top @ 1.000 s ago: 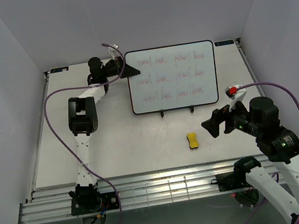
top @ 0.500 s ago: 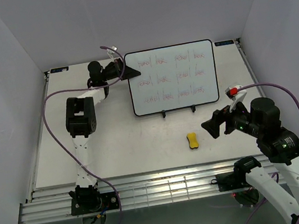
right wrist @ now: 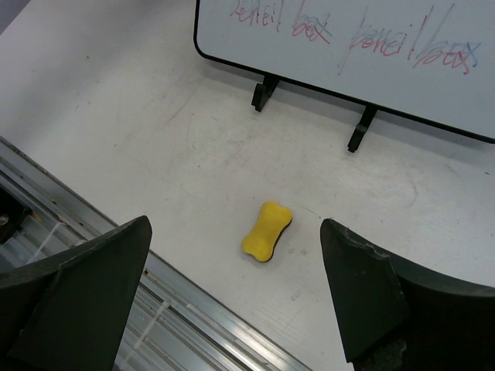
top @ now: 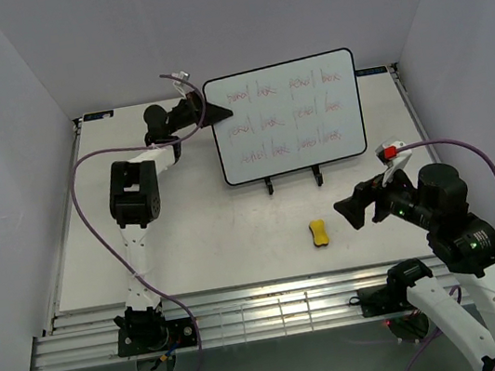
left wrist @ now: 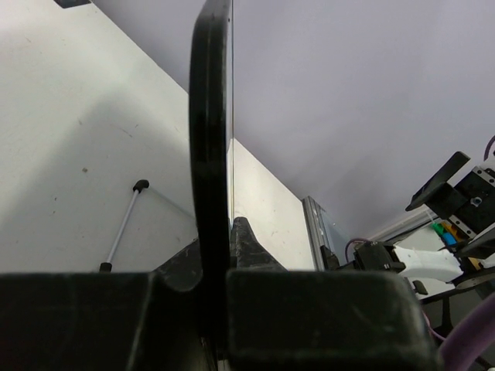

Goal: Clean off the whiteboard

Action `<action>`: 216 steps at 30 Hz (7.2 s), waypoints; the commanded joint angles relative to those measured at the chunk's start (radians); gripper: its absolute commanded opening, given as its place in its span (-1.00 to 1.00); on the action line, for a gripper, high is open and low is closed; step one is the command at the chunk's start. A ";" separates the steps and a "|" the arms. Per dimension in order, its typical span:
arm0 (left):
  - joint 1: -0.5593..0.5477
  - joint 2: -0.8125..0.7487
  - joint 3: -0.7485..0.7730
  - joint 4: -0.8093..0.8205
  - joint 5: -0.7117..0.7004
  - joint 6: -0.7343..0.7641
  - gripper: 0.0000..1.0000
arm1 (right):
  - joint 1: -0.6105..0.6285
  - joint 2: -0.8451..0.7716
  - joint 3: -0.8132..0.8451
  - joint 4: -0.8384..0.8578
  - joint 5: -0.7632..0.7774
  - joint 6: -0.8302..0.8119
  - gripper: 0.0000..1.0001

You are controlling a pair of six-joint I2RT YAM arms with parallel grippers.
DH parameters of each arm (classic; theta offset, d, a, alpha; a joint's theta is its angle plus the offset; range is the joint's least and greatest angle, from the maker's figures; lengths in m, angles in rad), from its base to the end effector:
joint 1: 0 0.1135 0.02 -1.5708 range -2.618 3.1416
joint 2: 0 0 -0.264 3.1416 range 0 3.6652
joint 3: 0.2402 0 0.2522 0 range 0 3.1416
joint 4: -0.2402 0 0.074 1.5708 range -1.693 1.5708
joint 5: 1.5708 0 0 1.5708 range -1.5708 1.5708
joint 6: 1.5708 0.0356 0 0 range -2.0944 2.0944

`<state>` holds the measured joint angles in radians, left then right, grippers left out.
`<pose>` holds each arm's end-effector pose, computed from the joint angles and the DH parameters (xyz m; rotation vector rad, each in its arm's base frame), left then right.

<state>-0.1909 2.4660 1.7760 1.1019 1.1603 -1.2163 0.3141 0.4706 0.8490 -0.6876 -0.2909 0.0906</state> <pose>0.5181 -0.1334 0.2043 0.4557 1.6248 -1.7747 0.0854 0.0385 0.3466 -0.4123 1.8584 0.5494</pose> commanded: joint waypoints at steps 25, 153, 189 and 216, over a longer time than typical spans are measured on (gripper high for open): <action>0.264 -0.951 -0.749 -0.217 -0.247 -0.109 -1.00 | -0.001 0.005 -0.116 0.325 0.138 0.254 0.80; 0.031 -1.513 -1.156 -1.334 -0.220 0.744 -1.00 | 0.775 1.200 0.643 0.283 0.222 -0.068 -0.28; 0.031 -1.543 -1.213 -1.300 -0.295 0.762 -1.00 | 0.721 1.316 0.737 0.163 0.033 0.115 -0.24; 0.031 -1.538 -1.164 -1.445 -0.564 0.765 -1.00 | 0.057 1.007 -0.070 0.279 -0.111 0.069 -0.26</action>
<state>-0.1471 0.9489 0.5735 -0.4465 0.8913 -0.7303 0.3454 1.4437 0.7967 -0.3771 -0.3321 0.1894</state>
